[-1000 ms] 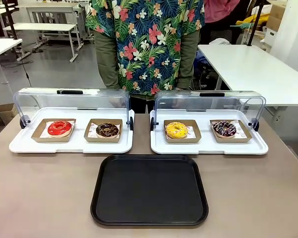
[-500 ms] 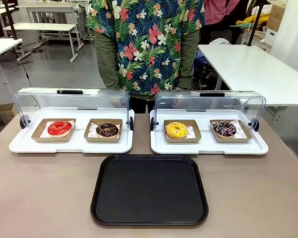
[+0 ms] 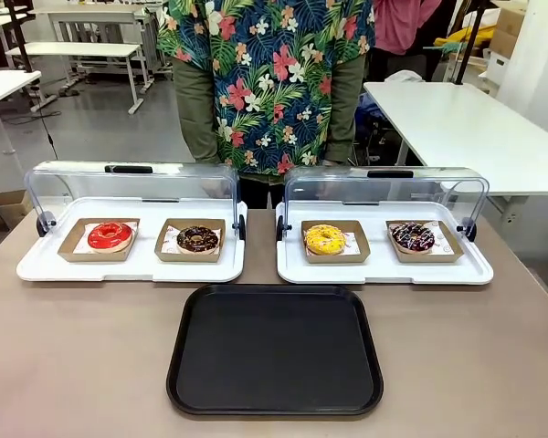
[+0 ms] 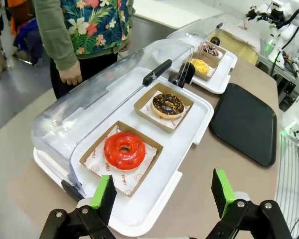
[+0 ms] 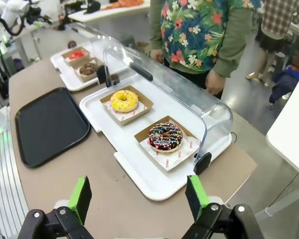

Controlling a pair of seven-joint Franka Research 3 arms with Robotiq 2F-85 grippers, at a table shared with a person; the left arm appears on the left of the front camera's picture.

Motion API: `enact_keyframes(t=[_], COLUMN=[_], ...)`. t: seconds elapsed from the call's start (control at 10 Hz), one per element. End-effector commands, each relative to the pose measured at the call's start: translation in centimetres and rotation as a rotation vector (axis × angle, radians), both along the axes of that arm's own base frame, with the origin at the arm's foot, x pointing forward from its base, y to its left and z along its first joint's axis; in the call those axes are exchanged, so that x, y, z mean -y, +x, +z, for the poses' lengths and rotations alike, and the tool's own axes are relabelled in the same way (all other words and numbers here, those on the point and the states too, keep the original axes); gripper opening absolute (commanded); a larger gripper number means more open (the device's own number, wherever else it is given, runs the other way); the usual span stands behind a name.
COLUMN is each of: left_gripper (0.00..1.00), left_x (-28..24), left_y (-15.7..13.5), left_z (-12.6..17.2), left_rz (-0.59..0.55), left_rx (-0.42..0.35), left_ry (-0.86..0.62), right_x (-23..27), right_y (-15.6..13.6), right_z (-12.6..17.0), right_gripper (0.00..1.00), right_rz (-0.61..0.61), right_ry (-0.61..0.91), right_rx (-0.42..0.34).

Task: Move the second donut from the left to the tray.
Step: Pick up the Paper togo box containing the Donut indicated by the person and place it on the Handle tray.

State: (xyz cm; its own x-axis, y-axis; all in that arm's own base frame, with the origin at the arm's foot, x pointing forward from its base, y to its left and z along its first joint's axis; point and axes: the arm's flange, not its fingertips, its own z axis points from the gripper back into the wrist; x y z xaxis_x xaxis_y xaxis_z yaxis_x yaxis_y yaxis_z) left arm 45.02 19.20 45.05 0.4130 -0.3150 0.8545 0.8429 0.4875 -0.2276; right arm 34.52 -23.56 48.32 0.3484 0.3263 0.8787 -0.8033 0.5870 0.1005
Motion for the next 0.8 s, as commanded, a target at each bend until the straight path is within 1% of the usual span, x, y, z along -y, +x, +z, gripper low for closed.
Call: enact_keyframes(t=[0.0,0.7], left_gripper=[1.00,1.00], left_x=[-0.04,-0.04], left_y=[0.35,0.35], left_z=[0.26,0.26], left_rz=[0.001,0.001], left_rx=[-0.005,-0.005], left_ry=[0.002,0.002], right_x=[0.29,0.29], right_y=[0.03,0.03], right_z=[0.21,0.21], right_gripper=[1.00,1.00], right_rz=[0.003,0.003], right_ry=[0.001,0.001], right_rx=[0.025,0.025])
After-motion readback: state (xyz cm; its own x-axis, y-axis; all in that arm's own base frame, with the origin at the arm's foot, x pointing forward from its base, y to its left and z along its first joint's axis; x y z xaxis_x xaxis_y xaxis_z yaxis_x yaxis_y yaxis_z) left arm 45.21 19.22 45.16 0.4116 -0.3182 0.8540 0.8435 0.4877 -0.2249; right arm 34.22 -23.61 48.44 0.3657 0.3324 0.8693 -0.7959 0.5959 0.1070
